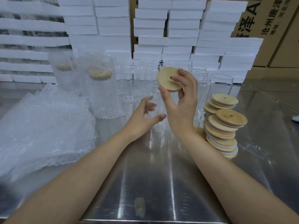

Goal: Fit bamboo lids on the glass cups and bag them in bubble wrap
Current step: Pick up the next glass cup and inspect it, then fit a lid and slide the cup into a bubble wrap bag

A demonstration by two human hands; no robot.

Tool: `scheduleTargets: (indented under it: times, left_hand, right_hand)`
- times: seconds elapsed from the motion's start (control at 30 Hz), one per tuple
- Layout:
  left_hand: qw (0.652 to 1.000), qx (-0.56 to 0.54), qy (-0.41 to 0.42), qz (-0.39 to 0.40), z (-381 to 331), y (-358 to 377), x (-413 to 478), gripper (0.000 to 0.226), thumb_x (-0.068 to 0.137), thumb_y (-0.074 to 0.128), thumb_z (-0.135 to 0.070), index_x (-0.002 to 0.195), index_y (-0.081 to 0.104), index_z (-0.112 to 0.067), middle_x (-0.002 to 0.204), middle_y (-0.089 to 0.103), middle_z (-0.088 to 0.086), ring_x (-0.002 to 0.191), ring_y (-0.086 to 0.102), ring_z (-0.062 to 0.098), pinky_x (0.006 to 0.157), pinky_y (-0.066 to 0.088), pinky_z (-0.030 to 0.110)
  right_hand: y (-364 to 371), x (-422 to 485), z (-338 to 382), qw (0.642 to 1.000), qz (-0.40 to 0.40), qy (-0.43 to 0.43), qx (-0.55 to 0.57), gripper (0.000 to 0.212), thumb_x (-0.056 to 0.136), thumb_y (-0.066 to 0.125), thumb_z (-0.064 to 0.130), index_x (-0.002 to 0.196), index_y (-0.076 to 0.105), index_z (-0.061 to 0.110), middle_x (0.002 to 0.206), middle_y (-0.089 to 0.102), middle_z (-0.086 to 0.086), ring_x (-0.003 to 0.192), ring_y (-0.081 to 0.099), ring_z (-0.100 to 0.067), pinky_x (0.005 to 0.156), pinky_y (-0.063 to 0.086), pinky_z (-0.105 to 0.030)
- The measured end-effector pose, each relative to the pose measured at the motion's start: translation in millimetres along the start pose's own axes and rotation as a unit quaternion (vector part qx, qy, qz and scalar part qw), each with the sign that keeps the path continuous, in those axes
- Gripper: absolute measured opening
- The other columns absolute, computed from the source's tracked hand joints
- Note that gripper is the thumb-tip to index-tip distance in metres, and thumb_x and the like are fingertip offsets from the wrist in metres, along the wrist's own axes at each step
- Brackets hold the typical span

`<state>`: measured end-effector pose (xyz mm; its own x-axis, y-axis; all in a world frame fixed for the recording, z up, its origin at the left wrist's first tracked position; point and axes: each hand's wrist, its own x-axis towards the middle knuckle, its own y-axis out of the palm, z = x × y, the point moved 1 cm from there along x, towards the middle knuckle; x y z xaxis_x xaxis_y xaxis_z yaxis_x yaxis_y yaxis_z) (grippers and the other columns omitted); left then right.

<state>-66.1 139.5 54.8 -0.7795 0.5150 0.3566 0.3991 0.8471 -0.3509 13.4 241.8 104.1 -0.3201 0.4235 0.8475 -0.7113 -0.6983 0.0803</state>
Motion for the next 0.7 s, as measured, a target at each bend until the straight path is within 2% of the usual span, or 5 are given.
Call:
scheduleTargets:
  times: [0.2,0.4,0.47,0.57,0.7]
  left_hand:
    - [0.999,0.016,0.023,0.047,-7.0,4.1,-5.7,0.078,0.08,0.073,-0.045,0.144,0.032,-0.026,0.123,0.058,-0.009,0.115,0.053,-0.003,0.107,0.039,0.029]
    - [0.998,0.032,0.012,0.052,-7.1,2.7,-4.7,0.07,0.082,0.072,-0.043,0.139,0.036,-0.026,0.12,0.056,-0.014,0.111,0.053,-0.008,0.096,0.042,0.017]
    - [0.997,0.053,0.008,0.055,-7.2,1.8,-5.2,0.066,0.081,0.07,-0.047,0.135,0.037,-0.027,0.115,0.056,-0.018,0.107,0.051,-0.012,0.088,0.039,0.009]
    - [0.994,0.088,0.009,0.056,-10.6,-0.9,-5.5,0.067,0.074,0.071,-0.052,0.128,0.038,-0.03,0.113,0.055,-0.02,0.106,0.048,-0.013,0.09,0.036,0.01]
    - [0.962,0.23,0.03,0.145,-25.5,-21.6,-3.0,0.077,0.071,0.078,-0.032,0.138,0.041,-0.024,0.125,0.052,-0.006,0.124,0.043,0.01,0.102,0.035,0.027]
  right_hand:
    - [-0.8,7.0,-3.3,0.996,0.038,0.005,-0.085,0.02,0.091,0.067,0.015,0.107,0.065,0.004,0.123,0.054,-0.012,0.117,0.048,-0.009,0.101,0.033,-0.012]
    - [2.0,7.2,-6.3,0.989,0.115,0.003,-0.091,0.023,0.089,0.064,0.015,0.109,0.064,0.004,0.117,0.046,-0.004,0.11,0.055,-0.028,0.098,0.046,-0.042]
    - [3.2,5.7,-8.0,0.99,0.102,-0.013,-0.098,0.025,0.085,0.064,0.016,0.108,0.064,0.005,0.113,0.043,0.004,0.111,0.053,-0.025,0.097,0.046,-0.034]
    - [6.6,3.1,-11.1,0.989,0.079,-0.035,-0.12,0.025,0.084,0.065,0.013,0.106,0.063,0.003,0.112,0.04,0.006,0.112,0.047,-0.017,0.093,0.033,-0.006]
    - [8.9,1.7,-16.3,0.991,0.062,-0.052,-0.106,0.025,0.082,0.065,0.008,0.106,0.062,0.0,0.113,0.04,0.0,0.113,0.042,-0.006,0.095,0.028,-0.003]
